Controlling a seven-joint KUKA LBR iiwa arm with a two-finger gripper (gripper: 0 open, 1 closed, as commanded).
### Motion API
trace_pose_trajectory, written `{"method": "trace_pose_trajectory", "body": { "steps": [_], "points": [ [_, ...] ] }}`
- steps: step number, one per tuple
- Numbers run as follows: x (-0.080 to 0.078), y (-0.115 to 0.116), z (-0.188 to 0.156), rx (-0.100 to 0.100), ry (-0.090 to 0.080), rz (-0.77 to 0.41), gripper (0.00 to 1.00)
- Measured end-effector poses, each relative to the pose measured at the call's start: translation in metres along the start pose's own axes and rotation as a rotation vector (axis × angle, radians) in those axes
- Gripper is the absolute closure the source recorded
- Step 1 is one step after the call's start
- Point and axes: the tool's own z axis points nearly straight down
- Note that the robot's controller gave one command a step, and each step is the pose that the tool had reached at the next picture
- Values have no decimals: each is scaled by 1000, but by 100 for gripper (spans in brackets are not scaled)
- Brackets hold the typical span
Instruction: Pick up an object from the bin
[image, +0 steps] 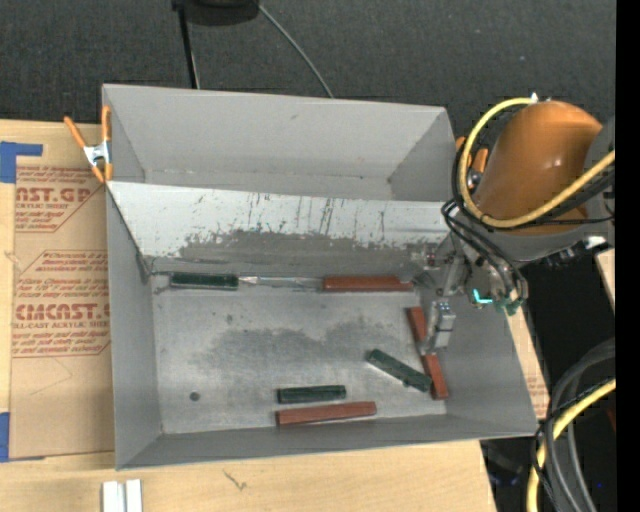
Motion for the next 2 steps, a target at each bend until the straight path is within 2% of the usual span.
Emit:
{"method": "trace_pose_trajectory", "body": {
  "steps": [1,2],
  "points": [
    [-2,0,-4,1,-8,-1,0],
    [4,-3,44,-1,-11,109,0]
  ]
}}
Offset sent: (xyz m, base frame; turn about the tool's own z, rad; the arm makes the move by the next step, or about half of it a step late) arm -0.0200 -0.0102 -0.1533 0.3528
